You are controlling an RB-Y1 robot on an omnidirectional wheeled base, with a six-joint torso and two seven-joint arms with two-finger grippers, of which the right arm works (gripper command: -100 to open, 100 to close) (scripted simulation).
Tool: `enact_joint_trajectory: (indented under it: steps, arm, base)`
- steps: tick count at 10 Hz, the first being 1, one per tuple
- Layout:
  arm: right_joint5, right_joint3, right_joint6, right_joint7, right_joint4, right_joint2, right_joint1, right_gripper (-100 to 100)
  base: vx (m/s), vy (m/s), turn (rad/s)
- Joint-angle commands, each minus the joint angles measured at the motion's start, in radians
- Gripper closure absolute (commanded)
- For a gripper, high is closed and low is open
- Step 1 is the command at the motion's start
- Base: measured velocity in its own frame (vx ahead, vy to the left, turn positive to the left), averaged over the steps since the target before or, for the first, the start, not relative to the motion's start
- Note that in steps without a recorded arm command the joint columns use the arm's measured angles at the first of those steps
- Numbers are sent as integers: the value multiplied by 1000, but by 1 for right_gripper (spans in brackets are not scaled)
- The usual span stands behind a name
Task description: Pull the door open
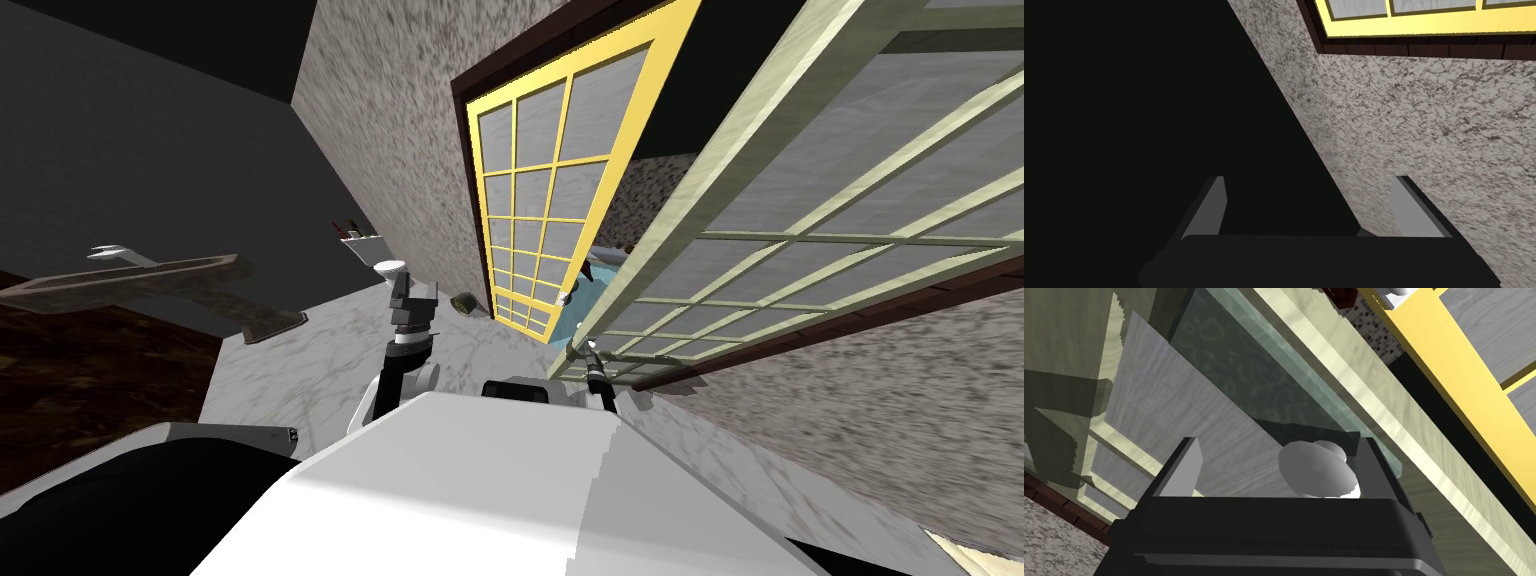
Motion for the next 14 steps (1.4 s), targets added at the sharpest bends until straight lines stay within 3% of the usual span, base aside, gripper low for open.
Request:
enact_joint_trajectory:
  steps: [1, 4, 14]
  arm:
    - [-10, -6, -1, -50, 4, -16, 5, 100]
    - [-13, 2, -6, -93, 8, -19, 2, 100]
    - [-31, 55, -41, -339, 35, -36, -14, 100]
  base:
    - [-25, -7, 19]
    - [-21, -4, 11]
    - [-28, -14, 17]
